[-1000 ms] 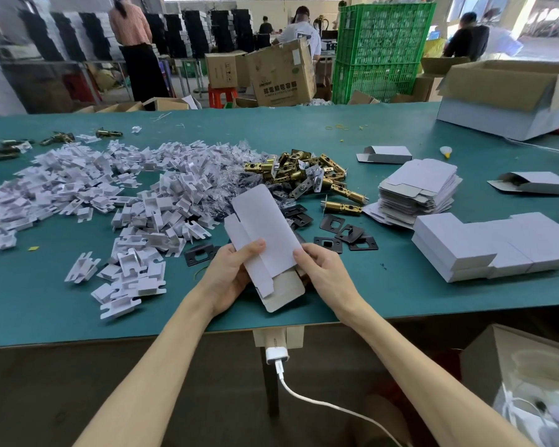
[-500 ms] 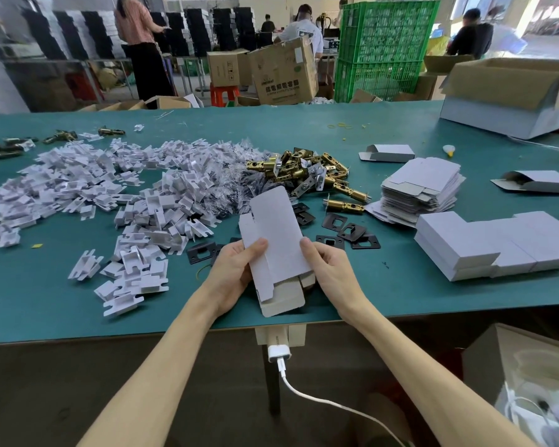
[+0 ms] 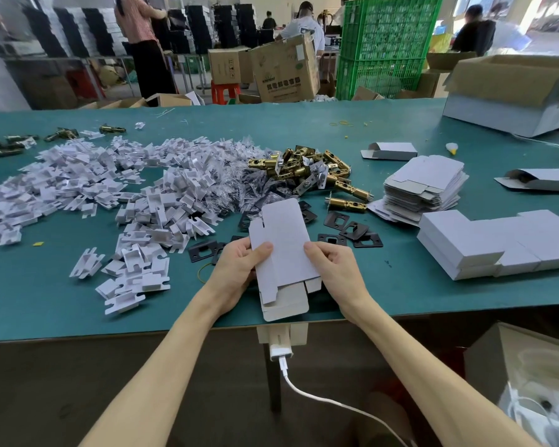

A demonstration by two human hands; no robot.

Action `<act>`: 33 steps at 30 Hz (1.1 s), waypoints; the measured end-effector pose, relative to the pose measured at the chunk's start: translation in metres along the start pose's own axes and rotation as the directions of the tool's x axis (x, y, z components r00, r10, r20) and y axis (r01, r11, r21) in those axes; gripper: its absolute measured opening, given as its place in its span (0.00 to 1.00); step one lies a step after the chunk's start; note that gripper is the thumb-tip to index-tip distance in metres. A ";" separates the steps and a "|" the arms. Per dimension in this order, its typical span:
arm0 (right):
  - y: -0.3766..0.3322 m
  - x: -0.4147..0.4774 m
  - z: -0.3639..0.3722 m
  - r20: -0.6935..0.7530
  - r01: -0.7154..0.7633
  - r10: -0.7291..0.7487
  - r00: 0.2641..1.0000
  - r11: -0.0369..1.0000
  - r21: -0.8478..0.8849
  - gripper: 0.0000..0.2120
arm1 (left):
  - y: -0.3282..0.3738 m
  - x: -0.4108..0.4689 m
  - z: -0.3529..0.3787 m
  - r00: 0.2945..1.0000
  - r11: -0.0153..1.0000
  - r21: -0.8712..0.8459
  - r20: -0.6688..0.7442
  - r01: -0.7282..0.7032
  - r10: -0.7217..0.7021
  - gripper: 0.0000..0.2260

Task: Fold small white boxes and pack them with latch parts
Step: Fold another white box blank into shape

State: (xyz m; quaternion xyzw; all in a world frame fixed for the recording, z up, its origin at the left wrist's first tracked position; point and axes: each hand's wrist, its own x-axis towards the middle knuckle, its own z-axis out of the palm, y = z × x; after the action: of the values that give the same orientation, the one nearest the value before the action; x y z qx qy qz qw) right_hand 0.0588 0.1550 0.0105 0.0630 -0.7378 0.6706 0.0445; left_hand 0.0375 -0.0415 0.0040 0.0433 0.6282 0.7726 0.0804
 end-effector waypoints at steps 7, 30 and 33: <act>0.000 0.001 0.002 -0.021 -0.023 0.024 0.999 0.999 0.030 0.11 | 0.003 -0.003 0.007 0.999 0.999 0.023 0.030 -0.044 0.043 0.22; 0.000 0.005 0.007 0.002 -0.008 0.008 1.000 0.999 -0.047 0.27 | 0.002 0.000 0.005 0.990 0.994 0.058 0.108 -0.093 0.086 0.29; -0.001 0.005 0.007 -0.002 -0.008 0.008 1.000 0.999 -0.038 0.26 | 0.002 -0.001 0.006 0.990 0.994 0.068 0.115 -0.087 0.079 0.26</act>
State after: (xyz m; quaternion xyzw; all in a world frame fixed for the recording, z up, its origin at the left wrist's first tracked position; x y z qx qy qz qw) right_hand 0.0545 0.1481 0.0114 0.0588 -0.7507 0.6566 0.0437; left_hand 0.0392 -0.0363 0.0074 0.1156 0.6481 0.7483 0.0816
